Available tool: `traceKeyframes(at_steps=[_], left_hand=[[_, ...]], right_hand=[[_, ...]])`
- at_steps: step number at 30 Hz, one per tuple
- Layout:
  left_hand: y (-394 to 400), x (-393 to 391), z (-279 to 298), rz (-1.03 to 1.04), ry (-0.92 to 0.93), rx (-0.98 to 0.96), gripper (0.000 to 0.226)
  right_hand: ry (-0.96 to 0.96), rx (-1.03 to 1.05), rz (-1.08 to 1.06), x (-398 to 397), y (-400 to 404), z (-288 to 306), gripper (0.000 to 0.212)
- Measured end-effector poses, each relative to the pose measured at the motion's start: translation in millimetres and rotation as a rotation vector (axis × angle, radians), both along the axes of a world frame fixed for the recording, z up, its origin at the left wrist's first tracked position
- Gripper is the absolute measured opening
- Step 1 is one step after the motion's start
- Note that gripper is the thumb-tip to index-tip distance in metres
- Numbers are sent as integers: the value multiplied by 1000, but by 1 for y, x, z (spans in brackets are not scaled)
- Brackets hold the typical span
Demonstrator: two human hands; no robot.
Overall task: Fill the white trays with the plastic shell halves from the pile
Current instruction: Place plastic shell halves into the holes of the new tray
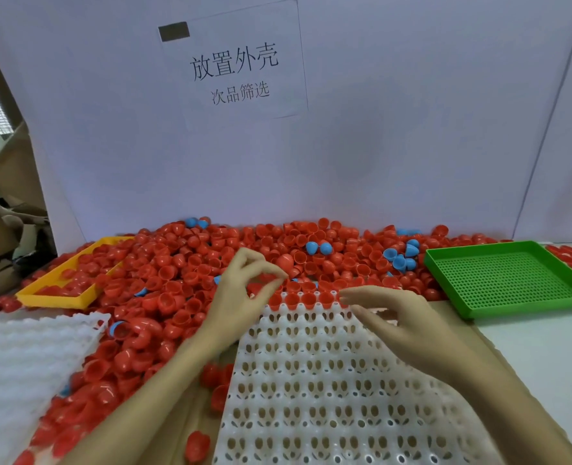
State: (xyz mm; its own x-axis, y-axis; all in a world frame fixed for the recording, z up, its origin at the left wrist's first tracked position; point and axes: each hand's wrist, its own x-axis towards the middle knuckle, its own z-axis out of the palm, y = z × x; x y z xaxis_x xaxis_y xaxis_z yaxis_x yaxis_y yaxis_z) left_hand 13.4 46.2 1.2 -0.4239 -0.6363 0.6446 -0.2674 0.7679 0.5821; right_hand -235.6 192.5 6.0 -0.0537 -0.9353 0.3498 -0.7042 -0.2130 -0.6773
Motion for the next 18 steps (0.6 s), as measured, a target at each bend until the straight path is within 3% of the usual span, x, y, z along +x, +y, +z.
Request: traceKeyframes(at_steps=[3, 5, 9, 13, 18], left_hand=[[47, -2, -13, -130, 53, 163, 35], [64, -2, -18, -154, 70, 200, 49], [77, 3, -20, -159, 28, 213, 64], [78, 6, -25, -127, -5, 171, 61], [79, 7, -23, -161, 91, 244, 41]], right_hand=[[-274, 91, 137, 18, 6, 6, 50], [-364, 128, 203, 28, 9, 9, 50], [-286, 106, 233, 38, 12, 8, 21], [-252, 128, 208, 36, 11, 4, 20], [-171, 86, 172, 33, 9, 1, 28]])
